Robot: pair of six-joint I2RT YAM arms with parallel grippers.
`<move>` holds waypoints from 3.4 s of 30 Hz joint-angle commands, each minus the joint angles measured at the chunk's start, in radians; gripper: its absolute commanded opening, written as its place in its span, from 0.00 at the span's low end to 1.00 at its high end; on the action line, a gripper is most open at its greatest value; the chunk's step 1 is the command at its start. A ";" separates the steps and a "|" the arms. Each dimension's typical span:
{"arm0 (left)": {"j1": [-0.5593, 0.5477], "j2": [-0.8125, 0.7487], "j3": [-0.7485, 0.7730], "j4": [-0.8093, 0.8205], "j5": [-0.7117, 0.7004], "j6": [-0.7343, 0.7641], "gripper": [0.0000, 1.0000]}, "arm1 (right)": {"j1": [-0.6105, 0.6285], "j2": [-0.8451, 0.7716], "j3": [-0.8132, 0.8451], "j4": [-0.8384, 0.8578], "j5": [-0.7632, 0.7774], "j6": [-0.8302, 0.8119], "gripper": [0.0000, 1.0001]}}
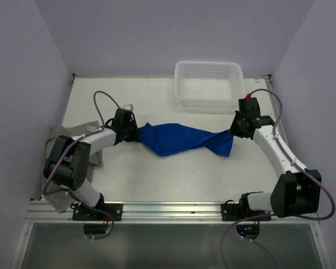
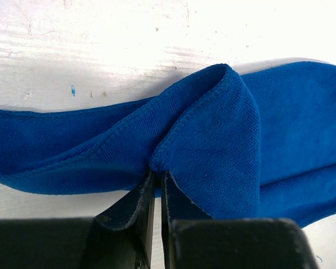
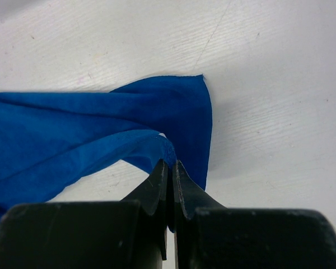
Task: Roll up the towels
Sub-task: Flatten the towel
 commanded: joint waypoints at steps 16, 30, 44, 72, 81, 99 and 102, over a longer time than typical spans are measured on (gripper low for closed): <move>0.007 -0.245 0.071 -0.123 -0.070 0.001 0.01 | -0.006 -0.099 0.067 -0.057 0.030 -0.035 0.00; 0.013 -0.283 0.031 -0.145 -0.070 0.002 0.11 | -0.008 -0.120 0.045 -0.063 0.026 -0.051 0.00; 0.013 -0.241 0.002 -0.131 -0.099 0.017 0.28 | -0.006 -0.114 0.034 -0.050 0.018 -0.046 0.00; 0.013 -0.136 0.059 -0.096 -0.115 0.042 0.38 | -0.008 -0.089 0.027 -0.030 0.020 -0.055 0.00; 0.013 -0.122 0.077 -0.114 -0.115 0.056 0.22 | -0.006 -0.096 0.016 -0.027 0.024 -0.057 0.00; 0.077 -0.204 0.261 -0.200 -0.130 0.010 0.00 | -0.008 -0.157 0.027 -0.036 0.064 -0.106 0.00; 0.121 -0.204 0.306 -0.206 -0.080 -0.010 0.00 | -0.006 -0.180 0.025 -0.008 0.075 -0.129 0.00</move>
